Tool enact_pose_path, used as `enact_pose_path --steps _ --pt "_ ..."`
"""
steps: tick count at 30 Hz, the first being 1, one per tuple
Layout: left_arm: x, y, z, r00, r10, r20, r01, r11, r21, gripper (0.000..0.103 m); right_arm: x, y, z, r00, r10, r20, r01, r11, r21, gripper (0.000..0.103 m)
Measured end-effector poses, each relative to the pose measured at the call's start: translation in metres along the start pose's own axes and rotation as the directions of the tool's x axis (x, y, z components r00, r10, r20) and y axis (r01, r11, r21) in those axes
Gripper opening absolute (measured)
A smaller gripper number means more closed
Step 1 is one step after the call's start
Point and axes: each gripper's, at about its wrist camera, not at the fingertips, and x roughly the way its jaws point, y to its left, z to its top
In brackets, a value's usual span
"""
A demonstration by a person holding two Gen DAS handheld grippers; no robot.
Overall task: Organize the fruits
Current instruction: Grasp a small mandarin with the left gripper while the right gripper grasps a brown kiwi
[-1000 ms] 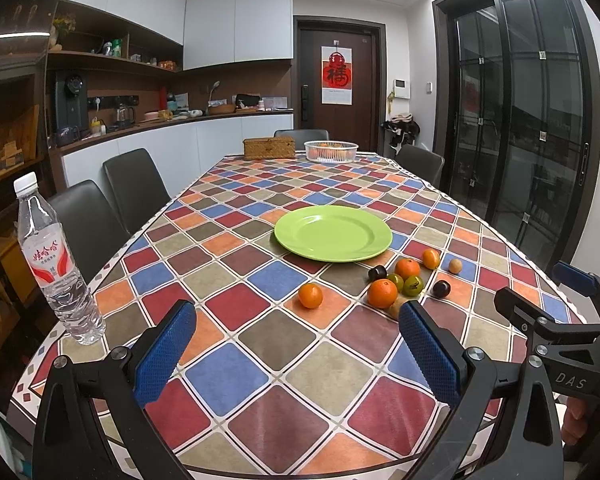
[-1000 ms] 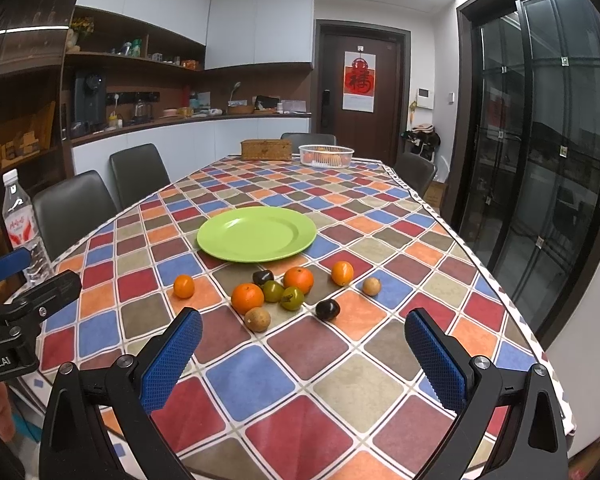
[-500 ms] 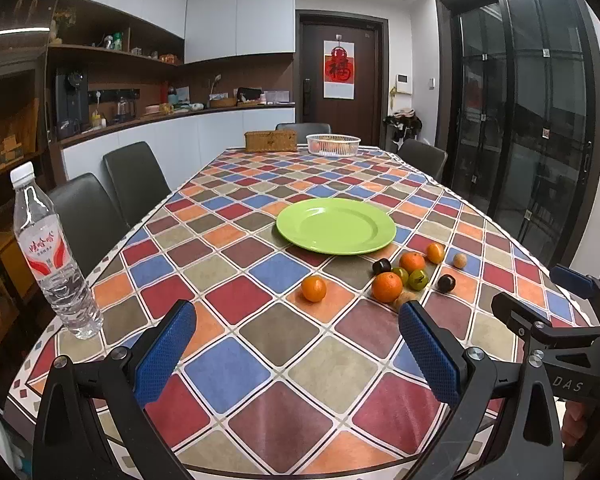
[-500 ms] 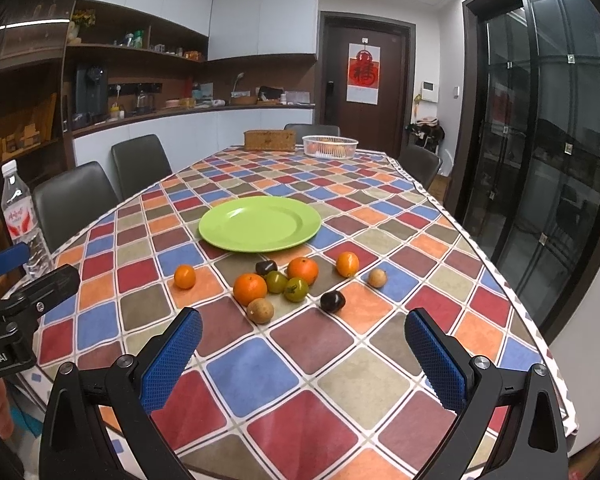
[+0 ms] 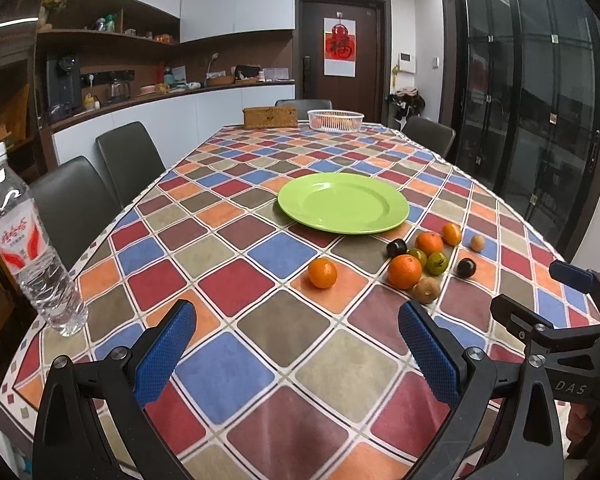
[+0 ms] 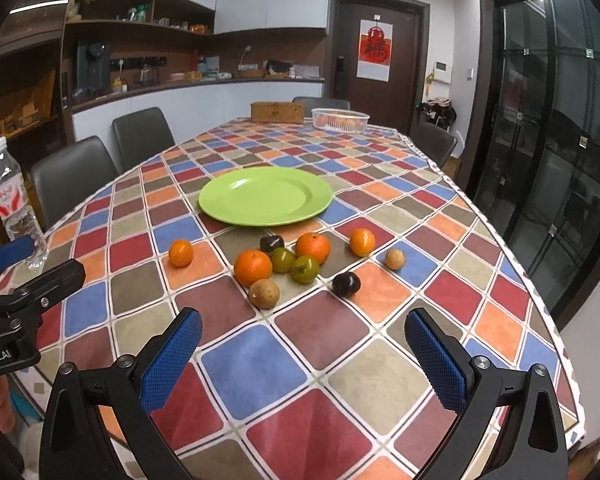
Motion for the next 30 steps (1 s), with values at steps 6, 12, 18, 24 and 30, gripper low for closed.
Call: enact_pose_path --steps 6,12,18,24,30 --pt "0.019 0.0 0.011 1.0 -0.006 -0.001 0.006 0.999 0.038 0.099 0.023 0.008 0.009 0.999 0.011 -0.031 -0.011 1.0 -0.019 0.102" --pt "0.04 0.002 0.021 0.999 -0.025 -0.024 0.026 0.998 0.053 0.095 0.044 0.012 0.018 0.998 0.032 -0.056 -0.033 0.999 -0.026 0.101" --pt "0.067 0.002 0.03 0.996 -0.048 -0.076 0.052 0.997 0.062 0.089 0.07 0.012 0.026 0.991 0.074 -0.108 -0.073 0.997 0.007 0.092" --pt "0.098 0.0 0.03 0.986 -0.071 -0.152 0.082 0.994 0.066 0.081 0.096 0.012 0.026 0.976 0.118 -0.184 -0.112 0.993 0.043 0.077" --pt "0.123 -0.009 0.03 0.972 -0.087 -0.218 0.107 0.991 0.084 0.074 0.112 0.011 0.023 0.96 0.145 -0.238 -0.135 0.989 0.057 0.065"
